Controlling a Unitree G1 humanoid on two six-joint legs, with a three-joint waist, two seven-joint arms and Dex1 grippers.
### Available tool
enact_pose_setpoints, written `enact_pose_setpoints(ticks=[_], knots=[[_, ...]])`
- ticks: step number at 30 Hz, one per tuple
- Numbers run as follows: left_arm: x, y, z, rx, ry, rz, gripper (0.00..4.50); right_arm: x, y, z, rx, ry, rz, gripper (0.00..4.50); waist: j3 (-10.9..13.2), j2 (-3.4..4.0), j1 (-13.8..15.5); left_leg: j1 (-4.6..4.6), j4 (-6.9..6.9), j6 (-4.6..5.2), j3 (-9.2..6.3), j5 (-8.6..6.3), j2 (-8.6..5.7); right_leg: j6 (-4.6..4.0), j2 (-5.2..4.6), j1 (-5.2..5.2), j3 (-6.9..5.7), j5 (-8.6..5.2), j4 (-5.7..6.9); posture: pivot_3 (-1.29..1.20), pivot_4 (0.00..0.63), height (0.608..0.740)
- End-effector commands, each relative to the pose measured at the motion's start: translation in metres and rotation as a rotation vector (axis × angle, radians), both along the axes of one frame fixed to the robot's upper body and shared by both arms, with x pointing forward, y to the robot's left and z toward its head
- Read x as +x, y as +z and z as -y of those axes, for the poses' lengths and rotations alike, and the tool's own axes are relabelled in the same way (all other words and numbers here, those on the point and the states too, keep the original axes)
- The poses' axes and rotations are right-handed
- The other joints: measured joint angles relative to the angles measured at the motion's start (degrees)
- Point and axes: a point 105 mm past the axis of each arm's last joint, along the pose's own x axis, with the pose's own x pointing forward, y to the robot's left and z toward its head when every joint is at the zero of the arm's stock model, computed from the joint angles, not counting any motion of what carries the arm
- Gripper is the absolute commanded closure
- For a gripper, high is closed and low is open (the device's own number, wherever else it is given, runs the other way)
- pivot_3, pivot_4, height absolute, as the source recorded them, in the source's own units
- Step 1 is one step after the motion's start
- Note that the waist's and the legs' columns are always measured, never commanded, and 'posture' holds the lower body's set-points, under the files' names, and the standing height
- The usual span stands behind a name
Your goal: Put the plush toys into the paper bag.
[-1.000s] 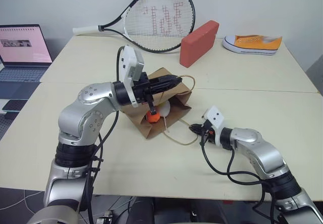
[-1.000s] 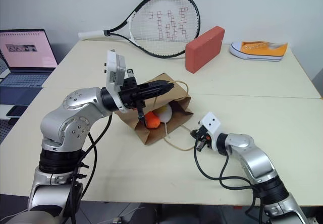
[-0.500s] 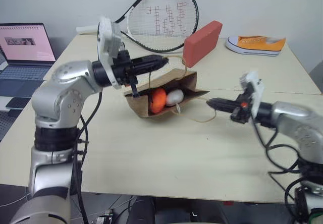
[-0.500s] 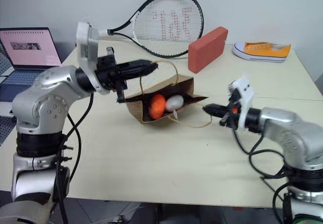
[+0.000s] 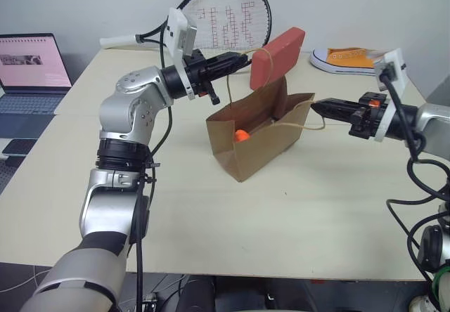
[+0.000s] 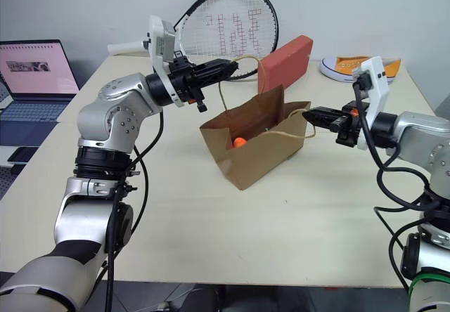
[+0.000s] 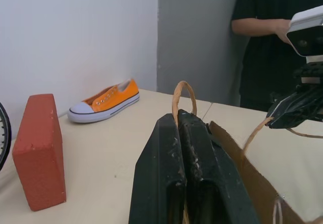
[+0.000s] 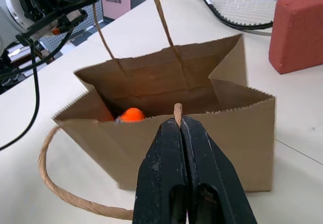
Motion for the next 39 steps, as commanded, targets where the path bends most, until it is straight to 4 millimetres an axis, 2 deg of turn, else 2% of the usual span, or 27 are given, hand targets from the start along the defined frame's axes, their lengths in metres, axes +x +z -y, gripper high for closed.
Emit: enact_pose_setpoints(ticks=[1,2,5,15,16,17,18,22,25,28,32,35,39], knots=[[-0.007,0.016,0.001,-0.008,-0.031,0.048,4.50,-0.002,0.011,-0.004,0.008,0.005,0.056,4.48,0.0,0.00,0.0,-0.03,0.00,0.00,-0.01,0.00,0.00,0.00,0.00,-0.04,0.00,0.00,0.01,0.00,0.150,0.740],[-0.007,0.016,0.000,-0.008,-0.031,0.040,4.50,-0.001,0.012,-0.004,0.014,0.000,0.057,4.48,0.0,0.00,0.1,-0.04,0.00,0.00,0.00,0.00,0.00,0.00,0.00,-0.04,0.00,0.00,0.01,0.00,0.150,0.740],[-0.009,0.015,-0.005,0.002,-0.036,0.017,3.86,-0.001,0.016,-0.004,0.021,-0.007,0.081,3.89,0.0,0.00,0.1,-0.05,0.02,0.00,0.01,0.00,0.00,0.00,0.00,-0.03,0.01,0.00,0.00,0.00,0.150,0.740],[-0.023,0.011,-0.038,0.022,0.005,-0.007,0.77,-0.007,0.032,0.003,0.061,0.034,0.130,0.22,0.0,0.02,0.0,-0.04,0.00,0.00,0.01,0.00,0.00,0.00,0.00,-0.05,0.02,0.00,0.01,0.00,0.150,0.740],[-0.024,0.009,-0.043,0.023,0.017,-0.013,0.47,-0.009,0.036,0.004,0.065,0.048,0.139,0.00,0.0,0.02,0.1,-0.04,0.00,0.00,0.01,0.00,0.00,0.00,0.00,-0.05,0.02,0.00,0.00,0.00,0.150,0.740],[-0.025,0.008,-0.047,0.021,0.031,-0.018,0.14,-0.011,0.039,0.005,0.070,0.061,0.151,0.00,0.0,0.02,0.1,-0.04,0.01,0.00,0.01,0.00,0.00,0.00,-0.01,-0.05,0.02,0.00,0.01,0.00,0.150,0.740],[-0.025,0.007,-0.052,0.020,0.052,-0.019,0.05,-0.014,0.043,0.006,0.067,0.074,0.167,0.00,0.0,0.02,0.1,-0.04,0.00,0.00,0.01,0.00,0.00,0.00,-0.01,-0.05,0.01,0.00,0.00,0.00,0.150,0.740],[-0.031,0.003,-0.068,0.011,0.102,-0.023,0.05,-0.021,0.050,0.015,-0.005,0.096,0.245,0.00,0.0,0.02,0.1,-0.04,0.00,0.00,0.01,0.00,0.01,0.00,0.00,-0.05,0.01,0.00,-0.01,0.00,0.150,0.740],[-0.040,-0.003,-0.080,-0.004,0.130,-0.033,0.05,-0.033,0.045,0.022,-0.147,0.147,0.306,0.00,0.0,0.02,0.1,-0.04,-0.02,-0.01,0.03,0.00,0.01,0.00,-0.01,-0.04,0.01,0.00,-0.05,0.00,0.150,0.740],[-0.053,-0.022,-0.084,0.015,0.144,-0.061,0.05,-0.047,0.032,0.026,-0.279,0.222,0.334,0.00,0.0,0.02,0.1,-0.04,-0.03,-0.01,0.06,-0.01,0.02,0.00,-0.02,-0.04,0.02,-0.01,-0.08,0.00,0.150,0.740],[-0.068,-0.050,-0.077,0.021,0.116,-0.129,0.05,-0.065,0.013,0.018,-0.337,0.333,0.298,0.00,0.0,0.02,0.1,0.03,0.00,-0.01,0.11,-0.01,0.02,0.00,-0.04,0.02,0.07,-0.01,-0.06,0.00,0.150,0.740],[-0.068,-0.066,-0.064,0.004,0.107,-0.171,0.05,-0.073,-0.002,0.007,-0.337,0.399,0.265,0.00,0.0,0.01,0.3,0.06,0.08,-0.01,0.10,0.00,0.03,-0.03,-0.04,0.07,0.04,-0.03,-0.06,0.00,0.150,0.740],[-0.064,-0.074,-0.051,-0.013,0.076,-0.194,0.05,-0.080,-0.013,-0.001,-0.333,0.445,0.222,0.00,0.0,0.00,0.4,0.07,0.15,-0.02,0.13,0.00,0.04,-0.21,-0.05,0.16,0.05,-0.13,-0.12,0.00,0.150,0.740]])
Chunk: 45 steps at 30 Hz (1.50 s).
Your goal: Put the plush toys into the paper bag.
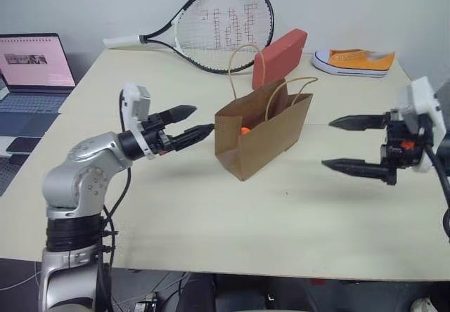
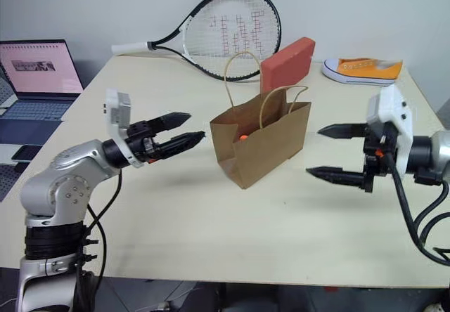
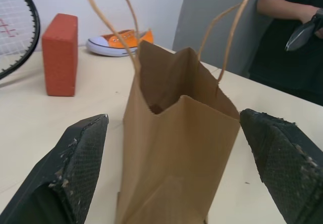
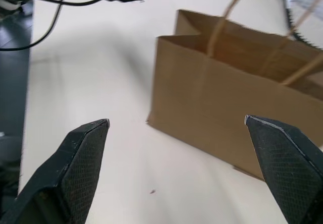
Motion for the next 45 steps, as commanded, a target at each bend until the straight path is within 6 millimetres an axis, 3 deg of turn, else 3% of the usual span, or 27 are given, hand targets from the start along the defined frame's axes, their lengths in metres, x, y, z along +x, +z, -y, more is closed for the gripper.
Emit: enact_pose_setpoints(ticks=[1,9,15,29,45], knots=[[0.000,0.002,0.011,-0.009,-0.039,0.025,0.05,-0.009,-0.002,-0.009,-0.012,0.050,0.002,0.00,0.0,-0.01,0.0,0.00,0.00,0.00,0.00,0.00,-0.01,0.02,0.00,0.02,0.01,0.01,-0.01,0.00,0.150,0.740],[0.019,-0.008,0.011,0.003,-0.017,0.018,0.05,-0.012,-0.003,-0.013,-0.012,0.057,-0.005,0.00,0.0,-0.01,0.0,0.01,-0.05,0.00,-0.06,0.00,-0.02,0.24,0.01,0.00,-0.05,0.15,0.03,0.00,0.150,0.740],[0.003,-0.013,0.022,0.029,-0.142,-0.013,0.05,-0.014,-0.002,-0.014,0.001,0.053,-0.009,0.00,0.0,-0.01,0.0,-0.01,-0.06,0.00,-0.06,-0.01,-0.02,0.22,0.00,0.00,-0.05,0.13,0.01,0.00,0.150,0.740],[-0.001,-0.021,0.037,0.112,-0.162,0.029,0.05,-0.012,0.001,-0.014,0.013,0.045,-0.014,0.00,0.0,-0.01,0.0,0.00,-0.05,0.00,-0.05,0.00,-0.02,0.09,0.00,0.00,-0.04,0.06,0.01,0.00,0.150,0.740],[0.013,-0.029,0.056,0.009,0.000,0.038,0.05,-0.009,0.000,-0.020,0.042,0.038,0.019,0.00,0.0,-0.01,0.1,0.00,-0.04,0.00,-0.05,0.00,-0.02,0.25,0.00,0.02,-0.04,0.15,0.01,0.00,0.150,0.740]])
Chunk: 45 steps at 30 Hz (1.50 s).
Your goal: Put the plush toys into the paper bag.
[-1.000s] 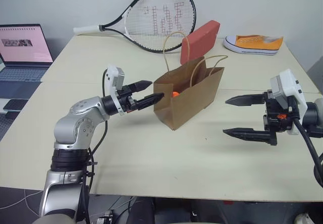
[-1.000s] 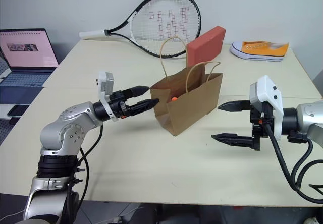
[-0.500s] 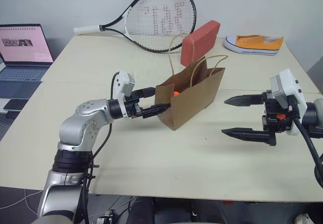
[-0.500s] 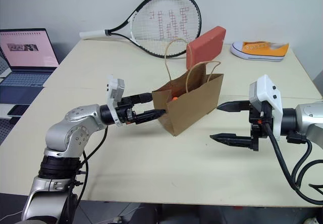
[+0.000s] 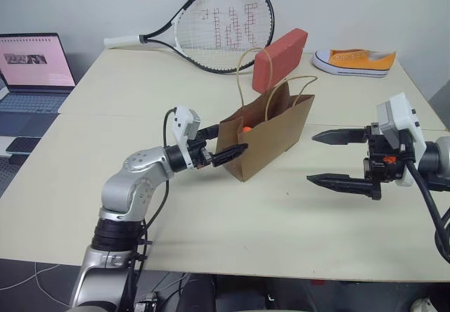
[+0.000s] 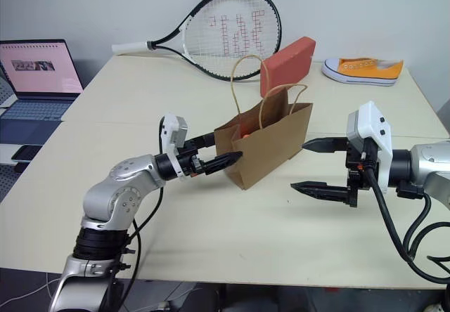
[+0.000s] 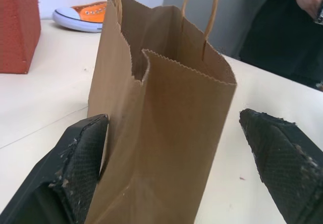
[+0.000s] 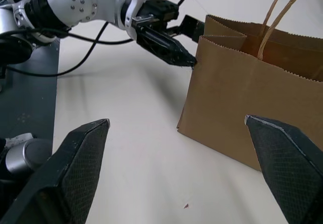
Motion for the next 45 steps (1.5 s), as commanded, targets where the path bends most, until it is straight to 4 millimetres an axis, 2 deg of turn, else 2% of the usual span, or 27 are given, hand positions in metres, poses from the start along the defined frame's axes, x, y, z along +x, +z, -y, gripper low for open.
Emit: enact_pose_setpoints(ticks=[1,3,7,16,18,25,28,33,39,45], knots=[[0.001,0.012,0.006,-0.023,0.004,0.067,0.05,-0.002,0.007,-0.004,0.002,0.016,0.052,0.00,0.0,0.00,0.0,0.00,0.00,0.00,0.00,0.00,0.00,0.00,0.00,0.00,0.01,0.00,0.00,0.00,0.150,0.740],[-0.001,0.012,0.009,-0.035,-0.013,0.069,0.23,-0.001,0.007,-0.004,0.003,0.016,0.055,0.00,0.0,0.00,0.0,0.00,0.00,0.00,0.01,0.00,0.00,0.00,0.00,0.00,0.00,0.00,0.00,0.00,0.150,0.740],[0.001,0.010,0.011,-0.045,-0.014,0.063,1.16,0.000,0.007,-0.005,0.007,0.001,0.063,0.00,0.0,0.00,0.0,0.00,0.00,0.00,0.01,0.00,0.00,0.00,0.00,0.00,0.01,0.00,0.00,0.00,0.150,0.740],[0.004,0.005,0.012,-0.017,-0.026,0.074,4.01,0.003,0.008,-0.008,0.029,-0.023,0.146,0.00,0.0,0.00,0.0,0.00,0.00,0.00,0.00,0.00,-0.01,0.00,0.00,0.00,0.00,0.00,0.00,0.00,0.150,0.740],[0.005,0.005,0.012,-0.014,-0.031,0.078,4.48,0.003,0.007,-0.009,0.026,-0.025,0.161,0.00,0.0,0.00,0.0,0.00,0.00,0.00,0.00,0.00,-0.01,0.00,0.00,0.00,0.00,0.00,0.00,0.00,0.150,0.740],[0.008,0.008,0.004,-0.025,-0.092,0.078,4.48,0.001,0.006,-0.008,0.017,-0.027,0.209,0.00,0.0,0.00,0.0,0.00,0.00,0.00,0.00,0.00,-0.01,0.00,0.00,0.00,0.00,0.00,0.00,0.00,0.150,0.740],[0.008,0.015,0.002,-0.027,-0.163,0.079,4.48,-0.008,0.006,-0.001,-0.010,-0.021,0.184,0.00,0.0,0.00,0.0,0.00,0.00,0.00,-0.01,0.00,-0.02,0.00,0.00,0.00,-0.01,0.00,0.00,0.00,0.150,0.740],[0.006,0.028,0.006,0.002,-0.374,0.052,4.48,-0.029,0.015,0.020,-0.008,-0.086,0.099,0.00,0.0,0.00,0.5,-0.05,0.01,0.00,-0.05,0.00,-0.04,-0.02,0.00,0.02,-0.04,-0.01,-0.01,0.00,0.150,0.740],[-0.003,0.018,0.005,0.159,-0.585,0.023,4.48,-0.052,0.020,0.034,-0.023,-0.164,0.100,0.00,0.0,0.00,0.7,-0.01,0.00,0.01,-0.06,0.00,-0.03,-0.19,0.00,0.05,-0.06,-0.11,-0.01,0.00,0.150,0.740],[0.004,0.011,0.008,0.190,-0.623,0.015,4.48,-0.058,0.021,0.038,-0.023,-0.214,0.112,0.00,0.0,-0.01,0.6,0.00,0.04,0.01,0.00,0.00,-0.01,-0.37,0.00,0.07,-0.02,-0.21,-0.03,0.00,0.150,0.740]])
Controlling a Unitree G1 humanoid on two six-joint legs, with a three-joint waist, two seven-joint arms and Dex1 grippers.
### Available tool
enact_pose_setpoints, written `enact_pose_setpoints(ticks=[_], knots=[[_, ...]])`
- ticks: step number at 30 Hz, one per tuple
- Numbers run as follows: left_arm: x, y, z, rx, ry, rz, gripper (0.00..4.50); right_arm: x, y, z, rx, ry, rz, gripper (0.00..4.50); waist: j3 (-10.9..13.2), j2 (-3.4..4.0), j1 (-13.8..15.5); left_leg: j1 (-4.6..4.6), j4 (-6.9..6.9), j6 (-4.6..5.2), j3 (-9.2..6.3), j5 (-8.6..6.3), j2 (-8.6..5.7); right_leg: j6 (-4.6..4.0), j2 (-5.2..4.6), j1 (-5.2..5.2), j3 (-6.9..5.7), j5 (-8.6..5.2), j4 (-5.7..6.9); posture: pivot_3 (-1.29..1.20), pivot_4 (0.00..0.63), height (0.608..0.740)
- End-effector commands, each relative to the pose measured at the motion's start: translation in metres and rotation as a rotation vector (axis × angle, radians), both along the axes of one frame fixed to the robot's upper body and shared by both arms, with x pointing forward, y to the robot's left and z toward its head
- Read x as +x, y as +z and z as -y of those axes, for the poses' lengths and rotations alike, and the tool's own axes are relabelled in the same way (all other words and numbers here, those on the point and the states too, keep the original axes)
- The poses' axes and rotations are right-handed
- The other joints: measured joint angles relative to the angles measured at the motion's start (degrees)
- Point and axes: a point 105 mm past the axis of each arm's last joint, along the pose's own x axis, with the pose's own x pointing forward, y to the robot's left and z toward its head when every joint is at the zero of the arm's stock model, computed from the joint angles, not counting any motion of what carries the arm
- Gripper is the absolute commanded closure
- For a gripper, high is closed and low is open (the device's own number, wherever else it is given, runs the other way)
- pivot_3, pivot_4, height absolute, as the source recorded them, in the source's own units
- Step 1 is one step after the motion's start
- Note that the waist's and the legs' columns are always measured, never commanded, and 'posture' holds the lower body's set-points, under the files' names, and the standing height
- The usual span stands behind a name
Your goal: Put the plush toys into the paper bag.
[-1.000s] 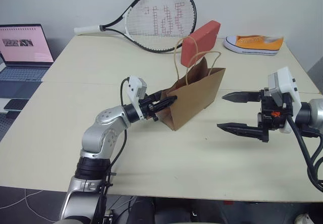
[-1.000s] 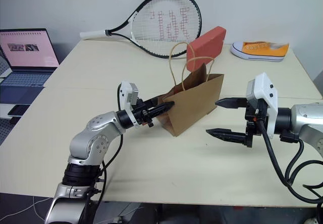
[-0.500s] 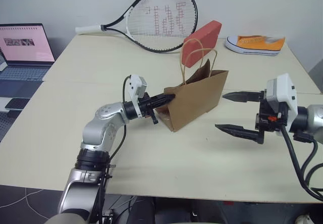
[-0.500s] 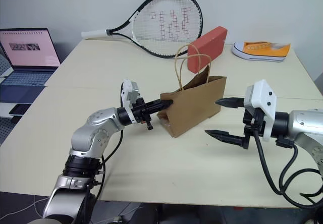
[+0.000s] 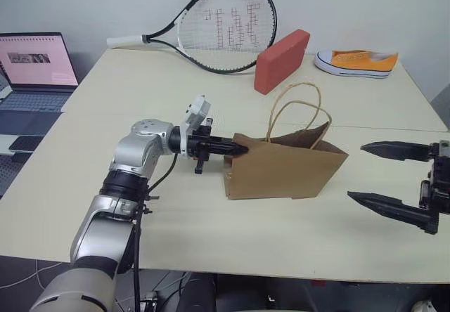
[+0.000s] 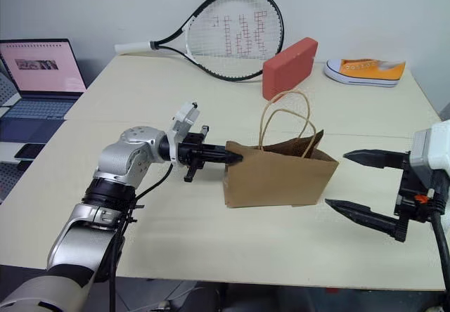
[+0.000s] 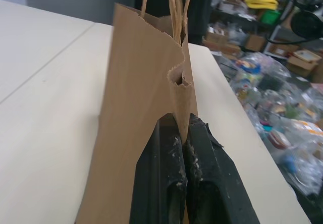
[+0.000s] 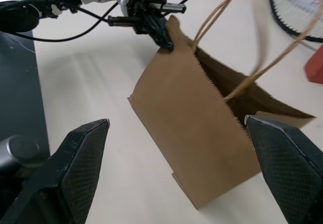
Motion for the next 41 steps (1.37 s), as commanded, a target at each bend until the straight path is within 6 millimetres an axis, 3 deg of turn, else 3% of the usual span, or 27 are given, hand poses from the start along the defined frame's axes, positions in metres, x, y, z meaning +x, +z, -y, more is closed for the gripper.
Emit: enact_pose_setpoints(ticks=[1,5,6,9,14,20,21,26,29,32,36,41], knots=[[0.004,0.002,0.005,0.015,-0.024,0.041,4.48,-0.005,0.005,-0.002,0.003,-0.005,0.035,0.00,0.0,-0.01,0.1,0.01,0.00,0.00,-0.01,0.00,0.00,0.00,0.00,0.03,-0.01,0.00,0.00,0.00,0.150,0.740],[0.014,-0.008,0.006,0.071,0.025,0.078,4.48,-0.004,0.002,-0.004,0.004,-0.002,0.030,0.00,0.0,-0.01,0.2,-0.01,-0.01,0.00,-0.04,0.00,-0.01,0.01,0.00,0.03,-0.01,0.00,-0.01,0.00,0.150,0.740],[0.016,-0.008,0.004,0.086,0.036,0.098,4.29,-0.003,0.002,-0.004,0.003,-0.001,0.028,0.00,0.0,-0.02,0.2,-0.01,-0.02,0.00,-0.05,0.00,-0.01,0.02,0.00,0.03,-0.02,0.01,0.00,0.00,0.150,0.740],[0.020,-0.006,0.001,0.085,0.052,0.132,3.61,-0.002,0.002,-0.005,0.003,0.005,0.026,0.00,0.0,-0.02,0.3,0.00,-0.02,0.00,-0.05,0.00,-0.01,0.05,0.00,0.02,-0.02,0.03,0.00,0.00,0.150,0.740],[0.022,0.001,-0.011,0.088,0.084,0.171,2.06,0.002,0.001,-0.006,0.005,0.016,0.024,0.00,0.0,-0.02,0.3,-0.01,-0.02,0.00,-0.05,0.00,-0.01,0.02,0.00,0.02,-0.02,0.01,-0.01,0.00,0.150,0.740],[0.021,0.007,-0.037,0.089,0.218,0.211,0.16,0.016,0.003,-0.002,0.020,-0.002,0.036,0.00,0.0,-0.02,-0.3,0.02,-0.05,0.00,-0.04,0.00,0.01,0.20,0.00,0.00,0.00,0.11,0.01,0.00,0.150,0.740],[0.019,0.008,-0.043,0.089,0.243,0.218,0.02,0.019,0.004,-0.001,0.019,-0.003,0.042,0.00,0.0,-0.02,-0.3,0.02,-0.05,0.00,-0.05,0.00,0.01,0.20,0.00,0.00,-0.01,0.11,0.01,0.00,0.150,0.740],[0.008,0.014,-0.082,0.155,0.432,0.296,0.02,0.036,0.009,0.011,-0.042,-0.002,0.093,0.00,0.0,-0.02,-0.8,0.03,-0.06,0.00,-0.04,0.00,0.02,0.21,-0.01,-0.01,0.00,0.12,0.01,0.00,0.150,0.740],[-0.003,0.015,-0.119,0.290,0.591,0.360,0.02,0.048,0.014,0.028,-0.082,-0.008,0.140,0.00,0.0,0.00,-1.0,0.06,-0.11,0.00,0.00,0.00,0.08,0.21,0.00,-0.06,-0.01,0.12,0.02,0.00,0.150,0.740],[-0.021,0.024,-0.139,0.335,0.671,0.372,0.02,0.053,0.014,0.043,-0.128,0.013,0.107,0.00,0.0,0.00,-0.9,0.08,-0.12,0.00,0.02,0.00,0.10,-0.04,0.00,-0.07,-0.01,-0.03,0.03,0.00,0.150,0.740],[-0.039,0.036,-0.153,0.348,0.731,0.369,0.02,0.056,0.019,0.059,-0.180,0.038,0.064,0.00,0.1,0.00,-0.5,0.06,-0.10,-0.01,0.08,-0.01,0.08,-0.10,-0.08,-0.08,-0.02,-0.07,0.00,0.00,0.150,0.740],[-0.054,0.040,-0.158,0.351,0.758,0.341,0.02,0.061,0.021,0.064,-0.189,0.065,0.041,0.00,0.1,0.01,-0.7,0.08,-0.09,-0.01,0.25,-0.01,0.13,-0.20,-0.12,-0.14,-0.02,-0.13,0.01,0.00,0.150,0.740]])
